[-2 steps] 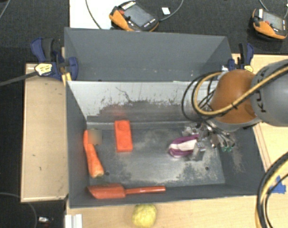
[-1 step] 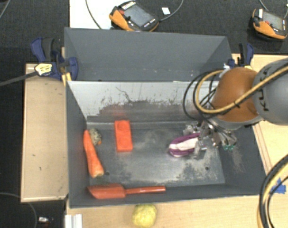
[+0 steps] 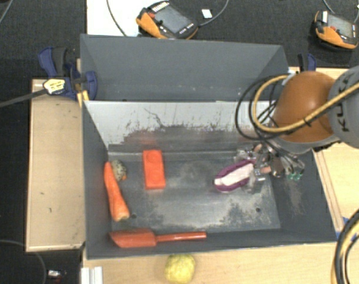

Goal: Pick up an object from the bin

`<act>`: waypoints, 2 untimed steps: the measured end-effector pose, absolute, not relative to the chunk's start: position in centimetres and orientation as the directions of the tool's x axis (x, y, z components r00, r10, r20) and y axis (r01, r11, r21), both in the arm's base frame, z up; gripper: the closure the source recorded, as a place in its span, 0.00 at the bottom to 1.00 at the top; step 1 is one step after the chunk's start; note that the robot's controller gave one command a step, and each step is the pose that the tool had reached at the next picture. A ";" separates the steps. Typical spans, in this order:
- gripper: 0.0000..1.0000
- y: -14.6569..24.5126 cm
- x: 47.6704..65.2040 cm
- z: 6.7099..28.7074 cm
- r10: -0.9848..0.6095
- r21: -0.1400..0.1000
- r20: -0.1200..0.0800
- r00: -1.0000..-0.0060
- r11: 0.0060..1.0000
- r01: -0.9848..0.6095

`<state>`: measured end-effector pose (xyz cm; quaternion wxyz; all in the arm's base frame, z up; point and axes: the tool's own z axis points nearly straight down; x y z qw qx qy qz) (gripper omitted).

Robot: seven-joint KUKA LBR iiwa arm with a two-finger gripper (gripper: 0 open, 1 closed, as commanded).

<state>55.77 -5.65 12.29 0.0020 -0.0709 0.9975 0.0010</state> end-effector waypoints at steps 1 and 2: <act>1.00 -5.7 56.0 14.8 -0.142 0.000 -0.012 -0.990 0.990 -0.142; 1.00 -5.6 55.9 15.3 -0.143 0.000 -0.011 -0.990 0.990 -0.143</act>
Offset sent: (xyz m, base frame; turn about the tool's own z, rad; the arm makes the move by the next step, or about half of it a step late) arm 0.0021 0.0001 0.0353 -0.0003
